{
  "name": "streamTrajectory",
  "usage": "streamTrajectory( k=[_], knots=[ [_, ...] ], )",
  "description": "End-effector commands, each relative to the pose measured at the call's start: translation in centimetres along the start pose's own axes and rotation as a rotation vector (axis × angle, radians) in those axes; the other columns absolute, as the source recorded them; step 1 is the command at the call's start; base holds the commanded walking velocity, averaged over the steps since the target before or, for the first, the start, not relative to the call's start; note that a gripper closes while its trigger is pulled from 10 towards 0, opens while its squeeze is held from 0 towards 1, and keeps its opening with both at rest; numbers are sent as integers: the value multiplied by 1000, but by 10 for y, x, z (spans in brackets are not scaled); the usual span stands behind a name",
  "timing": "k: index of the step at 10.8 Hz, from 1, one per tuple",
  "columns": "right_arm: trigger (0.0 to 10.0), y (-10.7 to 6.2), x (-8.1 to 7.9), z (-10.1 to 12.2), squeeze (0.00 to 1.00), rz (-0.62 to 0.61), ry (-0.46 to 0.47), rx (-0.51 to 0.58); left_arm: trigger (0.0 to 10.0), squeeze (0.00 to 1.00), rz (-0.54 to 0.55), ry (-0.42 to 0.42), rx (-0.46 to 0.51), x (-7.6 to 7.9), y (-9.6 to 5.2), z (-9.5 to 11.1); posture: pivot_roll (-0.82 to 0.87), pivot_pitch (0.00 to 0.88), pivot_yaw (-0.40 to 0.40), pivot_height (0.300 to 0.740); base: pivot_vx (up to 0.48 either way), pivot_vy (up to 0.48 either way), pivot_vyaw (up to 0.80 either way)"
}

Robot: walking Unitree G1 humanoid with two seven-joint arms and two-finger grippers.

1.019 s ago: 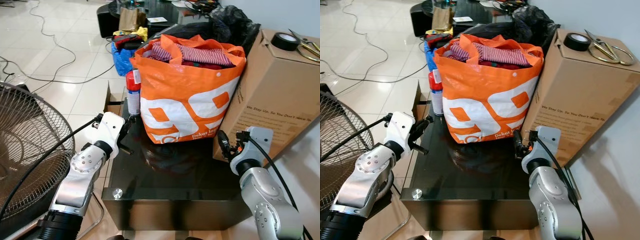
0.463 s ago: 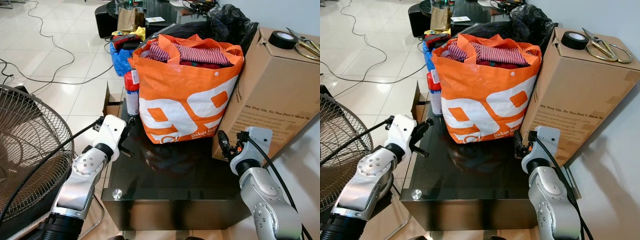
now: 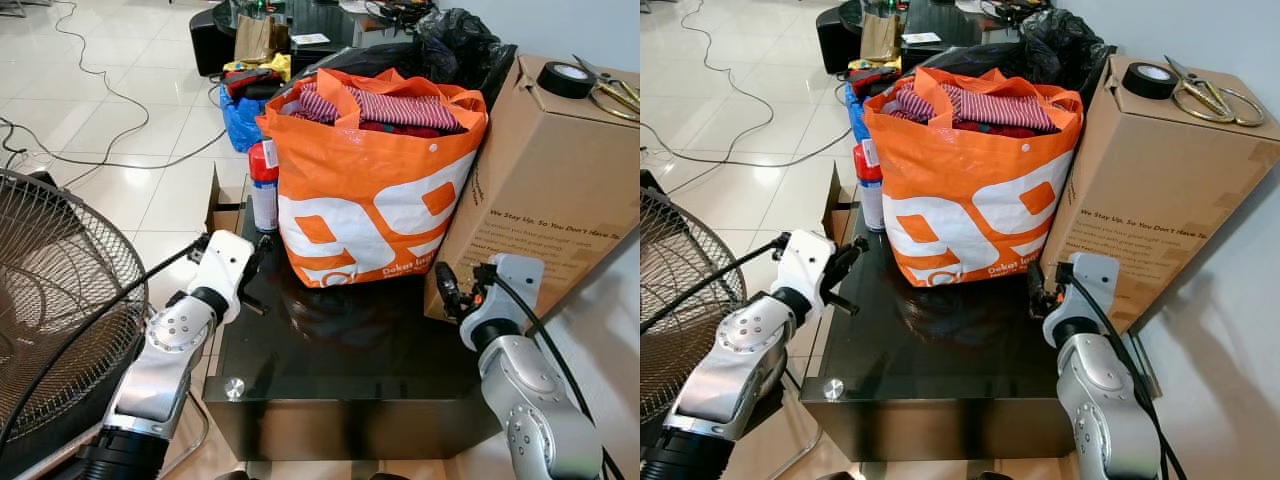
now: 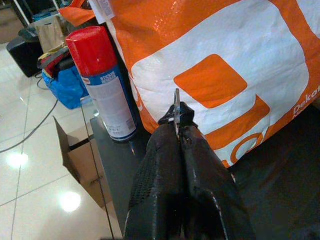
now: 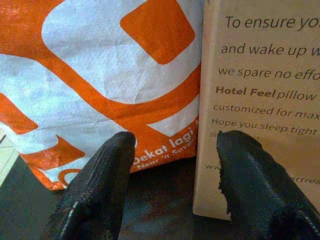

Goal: Hang keys on a hook

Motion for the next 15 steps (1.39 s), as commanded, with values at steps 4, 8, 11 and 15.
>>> streamTrajectory(
  k=[4,8,11,15],
  knots=[
    [10000,0,0,-1,0,-2,-17,1,10000,0,-10,15,12,5,1,3,-94,0,-23,740,0,0,0],
    [10000,1,1,-1,0,-6,-17,0,10000,0,-11,17,15,4,2,4,-95,0,-17,740,-130,0,0],
    [10000,1,1,-1,0,-6,-18,-2,10000,0,-9,18,16,3,2,4,-91,0,-20,740,-276,0,0],
    [10000,2,2,-1,0,-4,-24,-2,10000,0,-6,18,17,4,2,5,-92,0,-24,740,-277,0,0]
  ],
)
Point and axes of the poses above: a point about 5 cm out from each wrist's last joint towards the gripper, its own y axis pointing out of the wrist towards the gripper, its own z axis along the axis of the wrist's last joint, x = y × z, the point moved 4 cm from there along y, pointing out of the wrist towards the gripper, and after that the axes turned 11 degrees about -y, right-handed, at the moved point
